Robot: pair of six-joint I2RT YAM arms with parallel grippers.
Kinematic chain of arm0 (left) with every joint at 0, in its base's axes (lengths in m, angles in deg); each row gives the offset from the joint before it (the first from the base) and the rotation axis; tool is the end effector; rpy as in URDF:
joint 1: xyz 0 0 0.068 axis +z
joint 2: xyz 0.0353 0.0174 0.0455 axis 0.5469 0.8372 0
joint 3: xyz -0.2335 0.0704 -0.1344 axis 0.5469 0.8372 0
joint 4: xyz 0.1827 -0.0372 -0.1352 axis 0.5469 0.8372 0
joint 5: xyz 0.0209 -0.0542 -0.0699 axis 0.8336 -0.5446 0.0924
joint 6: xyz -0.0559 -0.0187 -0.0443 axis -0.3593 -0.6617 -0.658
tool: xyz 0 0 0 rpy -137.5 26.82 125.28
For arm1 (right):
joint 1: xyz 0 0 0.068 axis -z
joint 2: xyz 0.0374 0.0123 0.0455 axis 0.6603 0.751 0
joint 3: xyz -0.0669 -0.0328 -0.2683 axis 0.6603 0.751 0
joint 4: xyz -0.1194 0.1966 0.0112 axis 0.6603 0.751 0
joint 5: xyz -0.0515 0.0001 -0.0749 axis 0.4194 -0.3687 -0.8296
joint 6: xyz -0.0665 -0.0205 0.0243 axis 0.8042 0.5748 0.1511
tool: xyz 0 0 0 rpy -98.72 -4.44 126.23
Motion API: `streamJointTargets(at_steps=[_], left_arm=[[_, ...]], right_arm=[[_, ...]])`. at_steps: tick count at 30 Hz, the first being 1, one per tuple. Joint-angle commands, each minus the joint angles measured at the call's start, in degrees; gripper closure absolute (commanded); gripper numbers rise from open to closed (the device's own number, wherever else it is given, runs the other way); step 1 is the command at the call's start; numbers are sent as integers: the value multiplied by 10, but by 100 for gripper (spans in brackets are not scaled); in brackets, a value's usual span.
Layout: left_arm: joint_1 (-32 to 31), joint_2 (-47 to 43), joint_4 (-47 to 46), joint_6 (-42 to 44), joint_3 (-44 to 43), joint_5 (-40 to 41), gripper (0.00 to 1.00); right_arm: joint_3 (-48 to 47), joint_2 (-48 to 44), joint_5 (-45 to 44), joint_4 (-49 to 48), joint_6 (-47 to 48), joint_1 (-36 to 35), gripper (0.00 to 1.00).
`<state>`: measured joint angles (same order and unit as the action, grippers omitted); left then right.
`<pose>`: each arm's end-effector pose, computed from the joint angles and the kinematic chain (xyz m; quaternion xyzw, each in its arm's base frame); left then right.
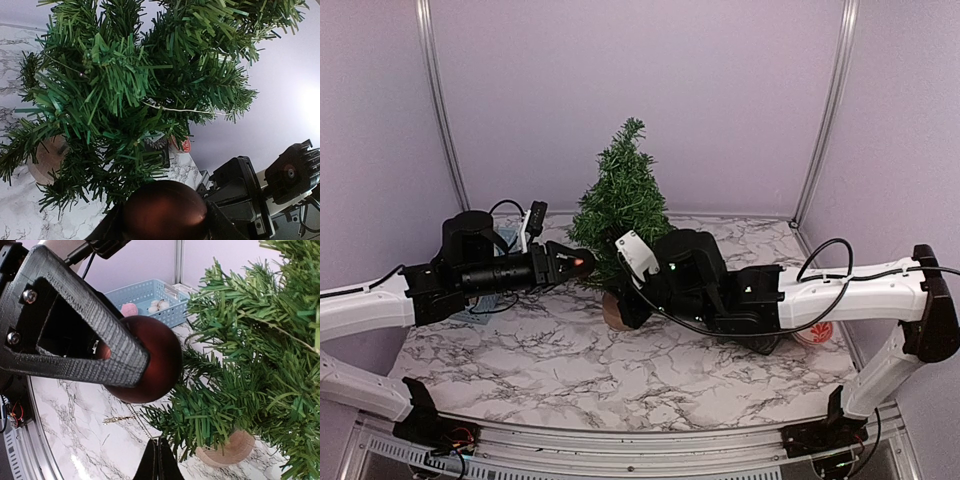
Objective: Decorate the small christmas tree
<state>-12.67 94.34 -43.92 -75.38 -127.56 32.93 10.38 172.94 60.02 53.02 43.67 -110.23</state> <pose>0.1656 -0.1945 0.3213 0.0914 0.7449 -0.5391 0.3822 0.1428 0.3280 0.3085 -0.3525 0.7486 0.2663 0.4944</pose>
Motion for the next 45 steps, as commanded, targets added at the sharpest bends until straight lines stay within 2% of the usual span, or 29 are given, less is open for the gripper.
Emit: streamJointTargets(at_steps=[1,19,32,45], left_arm=[[6,14,-5,21,-13,34,60],[5,22,-8,32,-11,47,60],[5,-17,-8,44,-3,74,60],[5,43,-12,51,-34,89,60]], right_arm=[[-14,3,-58,40,-16,3,100],[-5,7,-62,37,-24,11,100],[-57,22,-55,28,11,10,100],[-66,42,-113,77,-9,11,100]])
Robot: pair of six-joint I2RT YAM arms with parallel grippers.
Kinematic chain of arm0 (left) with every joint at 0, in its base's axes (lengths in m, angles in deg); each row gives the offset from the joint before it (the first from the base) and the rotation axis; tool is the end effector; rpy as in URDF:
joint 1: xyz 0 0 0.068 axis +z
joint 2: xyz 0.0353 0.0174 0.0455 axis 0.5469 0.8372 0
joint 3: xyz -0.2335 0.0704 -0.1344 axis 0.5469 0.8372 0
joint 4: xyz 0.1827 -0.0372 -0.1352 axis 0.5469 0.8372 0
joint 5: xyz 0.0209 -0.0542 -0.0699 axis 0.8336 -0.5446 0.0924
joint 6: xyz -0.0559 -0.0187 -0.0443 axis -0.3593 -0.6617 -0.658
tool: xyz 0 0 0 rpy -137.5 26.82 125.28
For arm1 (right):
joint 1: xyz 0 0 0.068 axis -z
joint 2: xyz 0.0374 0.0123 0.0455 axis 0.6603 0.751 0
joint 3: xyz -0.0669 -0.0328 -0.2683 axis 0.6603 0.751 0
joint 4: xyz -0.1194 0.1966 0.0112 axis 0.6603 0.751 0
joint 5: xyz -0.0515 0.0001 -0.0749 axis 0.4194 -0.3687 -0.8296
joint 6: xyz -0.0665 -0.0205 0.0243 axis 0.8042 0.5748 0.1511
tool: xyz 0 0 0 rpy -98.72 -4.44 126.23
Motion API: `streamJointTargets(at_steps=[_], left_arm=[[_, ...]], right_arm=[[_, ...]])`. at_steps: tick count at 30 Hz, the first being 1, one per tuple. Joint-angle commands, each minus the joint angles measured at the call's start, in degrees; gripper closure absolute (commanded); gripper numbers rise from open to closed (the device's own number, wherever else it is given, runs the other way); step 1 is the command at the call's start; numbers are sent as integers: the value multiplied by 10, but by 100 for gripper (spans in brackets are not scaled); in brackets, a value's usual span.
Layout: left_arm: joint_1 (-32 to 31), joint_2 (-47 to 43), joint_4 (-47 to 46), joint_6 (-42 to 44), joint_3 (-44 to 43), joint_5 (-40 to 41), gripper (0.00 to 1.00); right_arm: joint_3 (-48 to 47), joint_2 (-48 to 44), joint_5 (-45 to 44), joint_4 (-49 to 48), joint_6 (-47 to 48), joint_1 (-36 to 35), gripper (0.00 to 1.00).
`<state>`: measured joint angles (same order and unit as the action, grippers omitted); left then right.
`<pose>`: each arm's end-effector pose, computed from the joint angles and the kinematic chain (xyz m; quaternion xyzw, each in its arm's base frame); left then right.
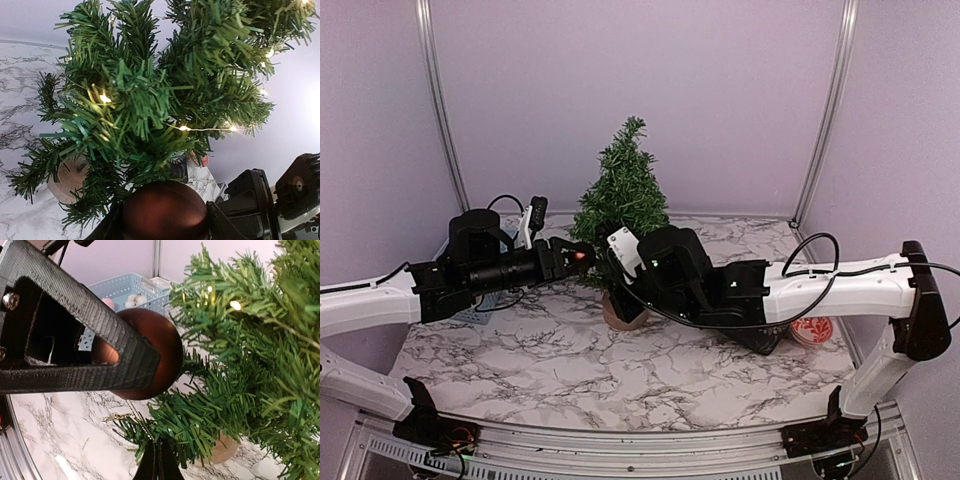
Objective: Decorate the small christmas tree
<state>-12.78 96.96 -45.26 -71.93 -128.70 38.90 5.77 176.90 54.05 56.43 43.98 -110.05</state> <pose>0.1781 -0.1991 0.3202 0.0805 0.7480 -0.5019 0.4268 0.1549 0.3389 0.3056 -0.3348 0.7664 0.2138 0.5048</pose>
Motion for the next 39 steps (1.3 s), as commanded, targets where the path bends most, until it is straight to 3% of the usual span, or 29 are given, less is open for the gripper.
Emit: streamJointTargets(at_steps=[1,16,29,39], left_arm=[[6,19,1,17,-23,26,61],[-1,-29,-7,47,-15,2,60],[-1,0,-6,45,-28,54,59],[-1,20,-6,45,-33,57,59]], right_arm=[[-20,1,-55,45,-14,9,100],[13,-52,-27,9,-10,-1,100],[-49,2,-65,48,2,4,100],[-61,18,-45,61,0,9,100]])
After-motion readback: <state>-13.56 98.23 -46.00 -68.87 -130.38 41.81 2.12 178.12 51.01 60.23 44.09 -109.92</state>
